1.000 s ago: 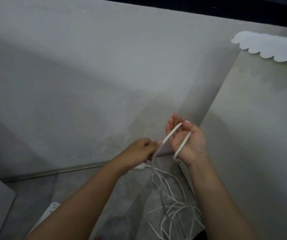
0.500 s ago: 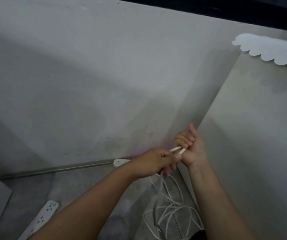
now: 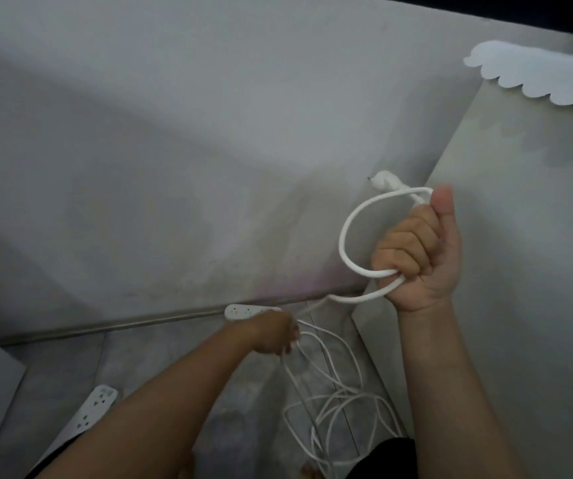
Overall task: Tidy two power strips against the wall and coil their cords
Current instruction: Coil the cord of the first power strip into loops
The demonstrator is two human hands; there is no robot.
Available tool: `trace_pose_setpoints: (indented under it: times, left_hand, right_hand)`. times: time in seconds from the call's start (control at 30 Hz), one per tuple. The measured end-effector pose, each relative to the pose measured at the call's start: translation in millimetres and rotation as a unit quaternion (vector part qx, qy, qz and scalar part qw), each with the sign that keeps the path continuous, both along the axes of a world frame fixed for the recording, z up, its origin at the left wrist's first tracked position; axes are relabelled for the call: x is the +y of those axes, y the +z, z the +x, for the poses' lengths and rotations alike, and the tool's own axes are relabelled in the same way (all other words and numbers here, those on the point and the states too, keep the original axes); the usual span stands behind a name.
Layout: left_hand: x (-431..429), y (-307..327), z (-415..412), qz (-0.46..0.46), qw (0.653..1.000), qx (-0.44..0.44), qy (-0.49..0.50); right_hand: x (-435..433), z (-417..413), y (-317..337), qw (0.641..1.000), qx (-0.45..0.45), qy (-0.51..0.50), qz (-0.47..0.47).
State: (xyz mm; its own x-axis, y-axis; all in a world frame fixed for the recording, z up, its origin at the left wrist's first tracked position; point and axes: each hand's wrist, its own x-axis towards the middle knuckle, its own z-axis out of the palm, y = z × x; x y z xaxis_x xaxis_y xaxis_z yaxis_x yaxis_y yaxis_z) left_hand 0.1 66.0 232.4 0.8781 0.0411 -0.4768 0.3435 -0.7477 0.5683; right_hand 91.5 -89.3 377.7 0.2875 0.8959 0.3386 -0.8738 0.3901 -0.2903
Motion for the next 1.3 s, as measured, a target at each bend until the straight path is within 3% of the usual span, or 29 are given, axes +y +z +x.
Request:
trace_pose_setpoints:
  times: [0.13,0.23,0.3,0.4,0.47,0.53,0.6,0.67,0.77,0.87,1.0,1.07,1.13,1.23,1.3]
  left_hand:
    - [44.8,17.5,5.2,-0.021,0.983,-0.108,0.147]
    - [52.0,38.5,10.8,-0.036,0.938,-0.205,0.277]
    - [50.5,57.7,13.9,-0.145,0.885,-0.259,0.359]
    - [38.1,79.4,12.5,-0.32,0.818,-0.243,0.411]
    - [23.5,88.3,10.8,-0.372,0.812,-0.226,0.389]
    - [10.6,92.6,10.1,-0.338,0.845,-0.237,0.339]
    - [3.3,95.3,7.9,-0.286,0.877,-0.257,0.288]
    - [3.8,95.9,5.5,-0.269,0.891,-0.261,0.257]
    - [7.7,94.4,1.0,-0.257,0.905,-0.254,0.224]
    - [12.0,84.2,0.4,-0.155,0.94,-0.248,0.174]
    - [8.4,72.2,7.6,-0.166,0.946,-0.223,0.168]
    - [6.5,72.9,12.0,-0.159,0.931,-0.257,0.206]
    - [9.6,73.4,14.3,-0.075,0.92,-0.304,0.236]
    - [11.4,70.9,13.8,0.047,0.929,-0.317,0.185]
    - [4.7,71.3,12.4,0.098,0.941,-0.296,0.13]
  right_hand:
    - [-19.8,8.9,-4.2,0.995,-0.07,0.024,-0.063]
    - [-30.3,13.7,-5.1,0.967,-0.18,0.028,-0.176]
    - [-30.6,12.5,-8.9,0.92,-0.268,-0.008,-0.287]
    - [-17.5,1.3,-22.1,0.814,-0.396,-0.083,-0.416]
    - [-4.7,-5.9,-32.6,0.754,-0.44,-0.092,-0.48]
    - [7.0,-10.0,-43.0,0.726,-0.428,-0.098,-0.529]
    - [16.2,-9.2,-51.6,0.735,-0.374,-0.137,-0.548]
    - [23.0,-4.6,-55.2,0.77,-0.297,-0.194,-0.531]
    - [25.8,3.3,-51.7,0.819,-0.206,-0.262,-0.466]
    - [22.9,13.2,-47.0,0.863,-0.12,-0.287,-0.397]
    - [18.4,21.6,-46.7,0.879,-0.032,-0.311,-0.361]
    - [16.5,22.2,-47.5,0.876,-0.023,-0.302,-0.374]
    - [16.3,19.9,-51.9,0.867,-0.058,-0.245,-0.43]
    - [21.2,12.5,-60.7,0.847,-0.134,-0.14,-0.495]
    - [25.3,9.8,-64.4,0.848,-0.139,-0.124,-0.496]
